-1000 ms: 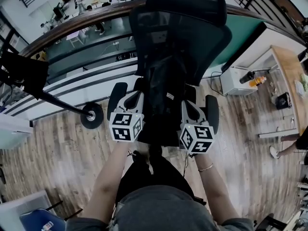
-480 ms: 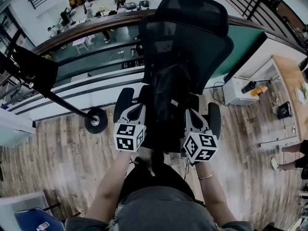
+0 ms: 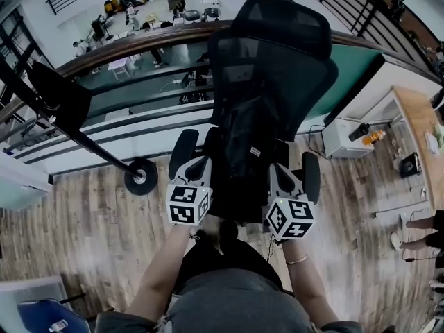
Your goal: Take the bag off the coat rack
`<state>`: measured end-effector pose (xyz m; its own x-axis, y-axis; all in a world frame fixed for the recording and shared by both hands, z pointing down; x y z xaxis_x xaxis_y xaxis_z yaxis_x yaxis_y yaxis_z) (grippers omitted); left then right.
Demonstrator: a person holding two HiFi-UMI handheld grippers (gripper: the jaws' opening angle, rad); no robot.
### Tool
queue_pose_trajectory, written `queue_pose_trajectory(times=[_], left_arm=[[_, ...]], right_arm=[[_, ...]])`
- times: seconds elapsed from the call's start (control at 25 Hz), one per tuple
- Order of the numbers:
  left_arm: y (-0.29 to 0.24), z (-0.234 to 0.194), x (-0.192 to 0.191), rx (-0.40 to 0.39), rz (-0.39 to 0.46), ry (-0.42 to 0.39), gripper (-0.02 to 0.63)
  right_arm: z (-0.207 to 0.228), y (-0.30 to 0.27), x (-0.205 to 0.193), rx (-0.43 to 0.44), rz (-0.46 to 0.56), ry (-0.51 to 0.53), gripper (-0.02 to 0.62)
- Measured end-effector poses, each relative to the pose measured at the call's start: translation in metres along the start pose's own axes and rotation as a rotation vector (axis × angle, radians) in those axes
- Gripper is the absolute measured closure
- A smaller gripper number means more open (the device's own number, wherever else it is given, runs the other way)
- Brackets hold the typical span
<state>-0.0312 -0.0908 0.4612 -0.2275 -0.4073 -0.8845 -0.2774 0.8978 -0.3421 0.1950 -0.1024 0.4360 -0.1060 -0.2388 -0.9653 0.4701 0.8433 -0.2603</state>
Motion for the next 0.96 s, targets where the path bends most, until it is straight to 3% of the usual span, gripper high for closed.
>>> queue_pose_trajectory(times=[0.96], left_arm=[[0.015, 0.009, -0.002, -0.015, -0.004, -0.036, 0.578]], right_arm=[[-0.01, 0.013, -0.006, -0.016, -0.017, 0.017, 0.594]])
Point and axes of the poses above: the fingertips, and each gripper's own axes: y backward along the fingers, z to its right, x out of its top, the point moved 6 cm from there along y, backward along the fingers, and after that the axes turned 12 degrees about y, right-handed, at the moved point
